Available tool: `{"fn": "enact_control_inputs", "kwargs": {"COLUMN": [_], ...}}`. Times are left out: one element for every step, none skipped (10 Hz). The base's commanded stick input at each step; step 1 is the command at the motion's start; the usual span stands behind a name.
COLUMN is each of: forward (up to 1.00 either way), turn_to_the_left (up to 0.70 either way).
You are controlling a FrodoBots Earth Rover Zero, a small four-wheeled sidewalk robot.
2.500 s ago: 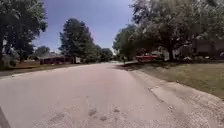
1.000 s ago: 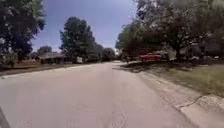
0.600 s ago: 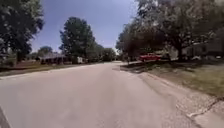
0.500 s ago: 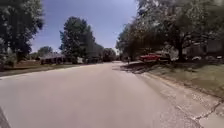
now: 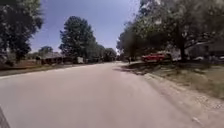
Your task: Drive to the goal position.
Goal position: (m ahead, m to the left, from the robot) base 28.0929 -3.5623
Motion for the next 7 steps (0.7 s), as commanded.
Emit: {"fn": "enact_control_inputs", "kwargs": {"forward": [0.70, 0.70, 0.70, 0.70, 0.70, 0.70, 0.70], "turn_to_the_left": [0.00, 0.00, 0.00, 0.00, 0.00, 0.00, 0.00]}}
